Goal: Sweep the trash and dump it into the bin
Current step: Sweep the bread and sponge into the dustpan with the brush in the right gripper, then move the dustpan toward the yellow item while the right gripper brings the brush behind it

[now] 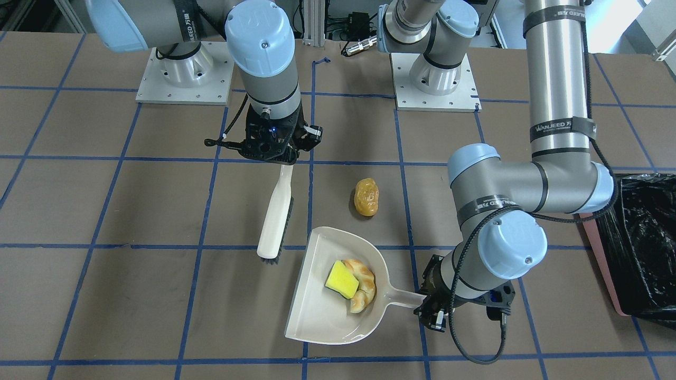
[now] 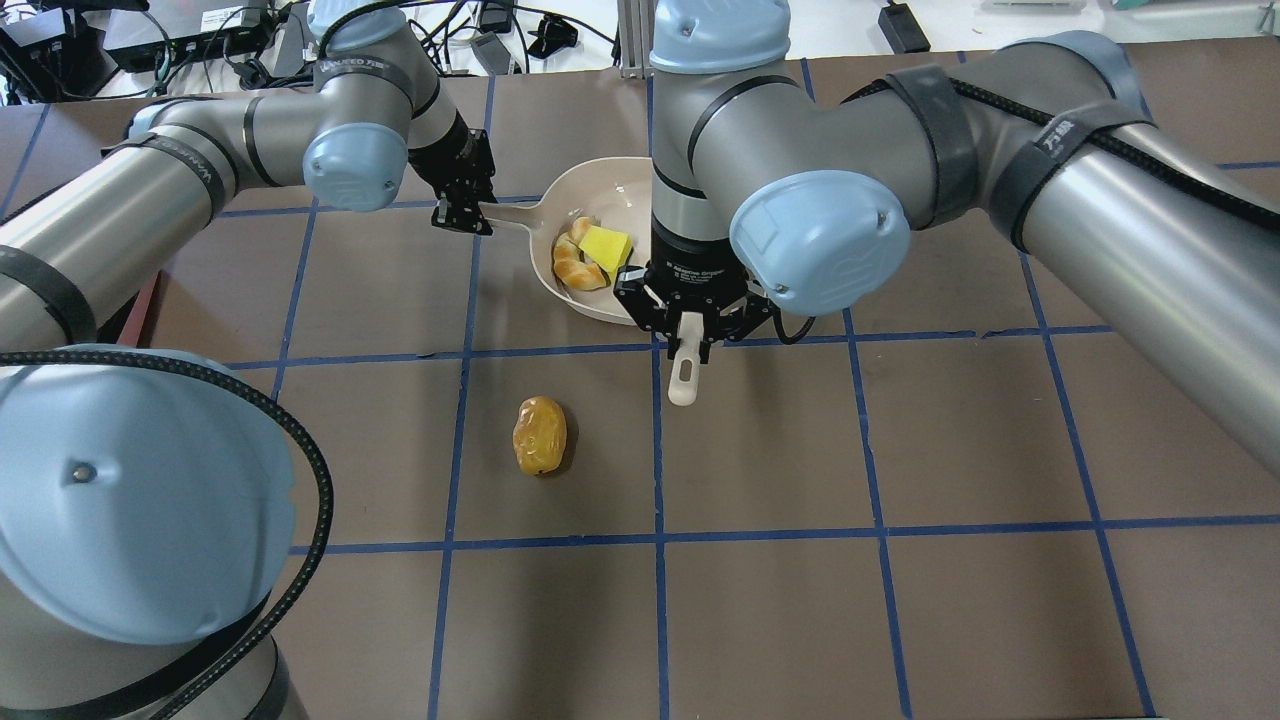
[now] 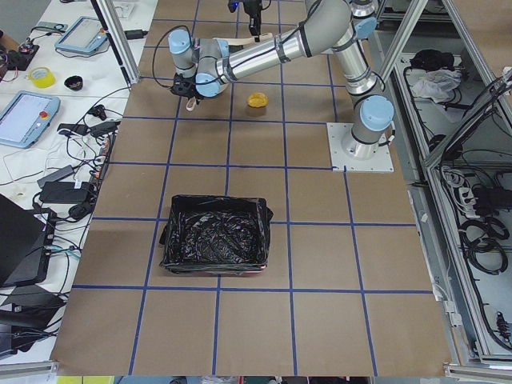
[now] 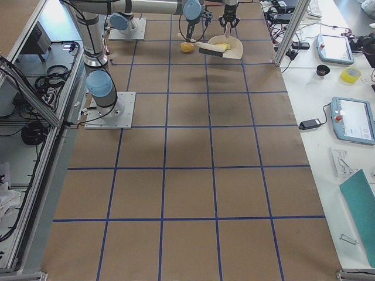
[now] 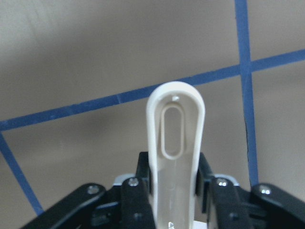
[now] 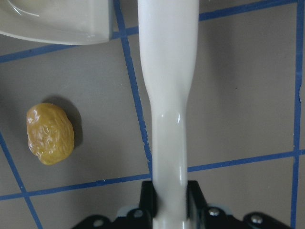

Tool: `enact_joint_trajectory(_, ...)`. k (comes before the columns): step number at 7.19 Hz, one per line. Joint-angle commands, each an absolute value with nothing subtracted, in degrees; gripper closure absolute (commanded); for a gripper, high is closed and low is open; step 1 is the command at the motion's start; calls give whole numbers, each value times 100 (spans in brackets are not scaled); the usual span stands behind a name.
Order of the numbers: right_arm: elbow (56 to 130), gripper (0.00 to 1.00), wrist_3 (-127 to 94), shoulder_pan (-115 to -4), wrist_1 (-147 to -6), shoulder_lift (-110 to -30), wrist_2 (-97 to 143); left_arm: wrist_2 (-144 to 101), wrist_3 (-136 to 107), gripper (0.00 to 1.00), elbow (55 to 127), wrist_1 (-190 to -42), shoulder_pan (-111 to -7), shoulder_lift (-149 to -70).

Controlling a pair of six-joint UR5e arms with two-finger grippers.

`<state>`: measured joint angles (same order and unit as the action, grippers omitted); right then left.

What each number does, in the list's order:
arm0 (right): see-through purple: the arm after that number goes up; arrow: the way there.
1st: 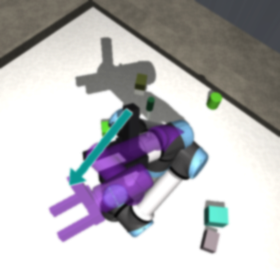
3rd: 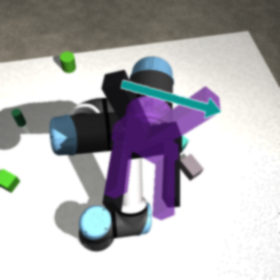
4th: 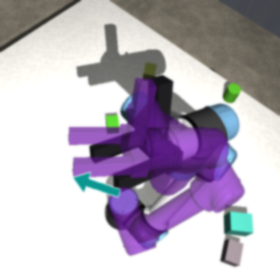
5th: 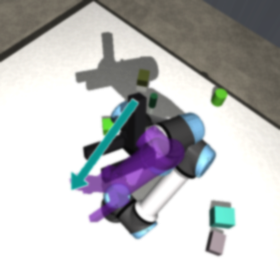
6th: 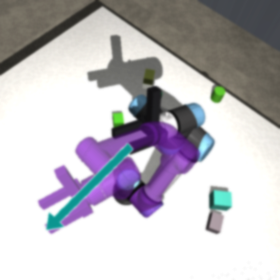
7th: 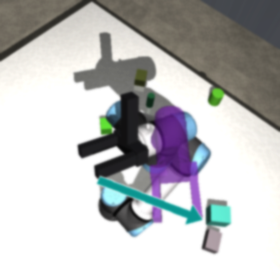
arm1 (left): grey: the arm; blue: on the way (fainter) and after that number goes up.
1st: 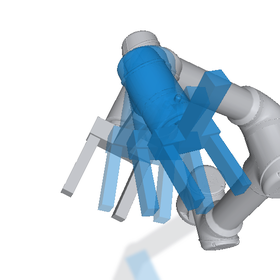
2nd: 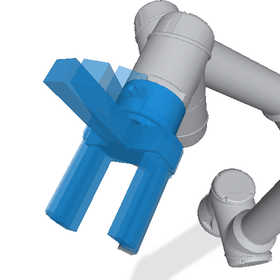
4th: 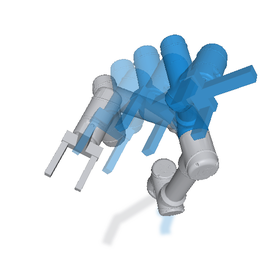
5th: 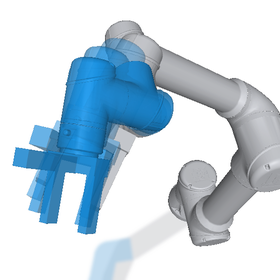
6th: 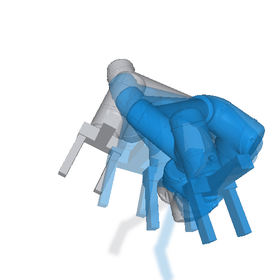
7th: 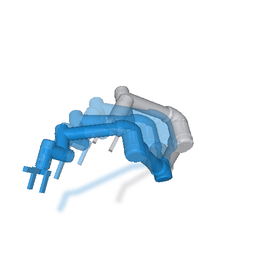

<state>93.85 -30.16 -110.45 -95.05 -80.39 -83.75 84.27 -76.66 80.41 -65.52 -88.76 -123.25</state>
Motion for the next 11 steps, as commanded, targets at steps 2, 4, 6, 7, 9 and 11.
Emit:
enact_joint_trajectory(2,10263,100,-3084,-11171,-9404,-8717,-8341,8955,-7366,100,8042,-7441,-8457,-11701)
enact_joint_trajectory(4,10607,100,-3181,-11310,-9396,-8946,-8332,9210,-7130,100,8199,-7680,-8210,-11243)
enact_joint_trajectory(6,10626,100,-3802,-11862,-9413,-8921,-8323,9482,-6971,100,8690,-7761,-7903,-10883)
enact_joint_trajectory(7,10600,100,-4206,-12161,-9509,-8790,-8315,9527,-6770,100,9023,-7700,-7658,-10716)
enact_joint_trajectory(9,10608,100,-4577,-12479,-9841,-8474,-8095,9545,-6785,100,9700,-7246,-7375,-10390)
enact_joint_trajectory(11,10565,100,-4658,-12559,-10509,-7983,-8104,9545,-6811,100,10595,-6053,-7260,-10214)
